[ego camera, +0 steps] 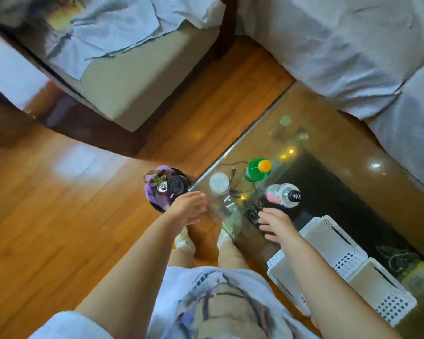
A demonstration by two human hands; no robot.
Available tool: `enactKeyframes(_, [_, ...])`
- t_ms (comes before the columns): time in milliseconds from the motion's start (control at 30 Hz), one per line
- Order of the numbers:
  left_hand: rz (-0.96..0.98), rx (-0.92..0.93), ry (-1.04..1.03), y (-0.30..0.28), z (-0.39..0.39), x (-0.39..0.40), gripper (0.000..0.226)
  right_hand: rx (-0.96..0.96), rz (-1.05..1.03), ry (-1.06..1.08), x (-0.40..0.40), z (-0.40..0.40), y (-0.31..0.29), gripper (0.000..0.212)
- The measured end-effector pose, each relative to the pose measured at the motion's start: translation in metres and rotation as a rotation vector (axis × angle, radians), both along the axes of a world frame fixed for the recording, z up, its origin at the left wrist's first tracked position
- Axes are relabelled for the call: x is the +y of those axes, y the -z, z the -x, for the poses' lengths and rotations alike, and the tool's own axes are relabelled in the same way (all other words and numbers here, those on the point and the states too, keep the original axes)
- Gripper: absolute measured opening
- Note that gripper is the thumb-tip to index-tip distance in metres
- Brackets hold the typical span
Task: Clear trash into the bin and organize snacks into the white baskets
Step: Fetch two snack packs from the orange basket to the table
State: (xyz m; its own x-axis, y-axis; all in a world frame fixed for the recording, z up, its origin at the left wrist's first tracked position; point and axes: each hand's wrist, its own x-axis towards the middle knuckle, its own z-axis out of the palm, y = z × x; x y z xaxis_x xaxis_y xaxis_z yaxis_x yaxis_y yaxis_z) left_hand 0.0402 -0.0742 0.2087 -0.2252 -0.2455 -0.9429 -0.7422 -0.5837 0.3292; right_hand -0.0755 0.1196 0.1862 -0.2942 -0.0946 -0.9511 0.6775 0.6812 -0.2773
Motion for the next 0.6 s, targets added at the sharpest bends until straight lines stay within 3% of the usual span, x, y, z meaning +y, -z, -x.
enactKeyframes(200, [0.014, -0.046, -0.414, -0.044, -0.123, -0.015, 0.007, 0.028, 0.032, -0.292, -0.077, -0.032, -0.049, 0.014])
enactKeyframes(400, [0.009, -0.135, -0.905, -0.06, -0.266, -0.005, 0.021, 0.083, 0.011, -0.732, -0.169, -0.111, -0.066, 0.006])
enactKeyframes(600, [-0.007, -0.224, -1.305, -0.056, -0.404, 0.038, 0.016, 0.093, 0.078, -0.994, -0.247, -0.224, -0.084, 0.011])
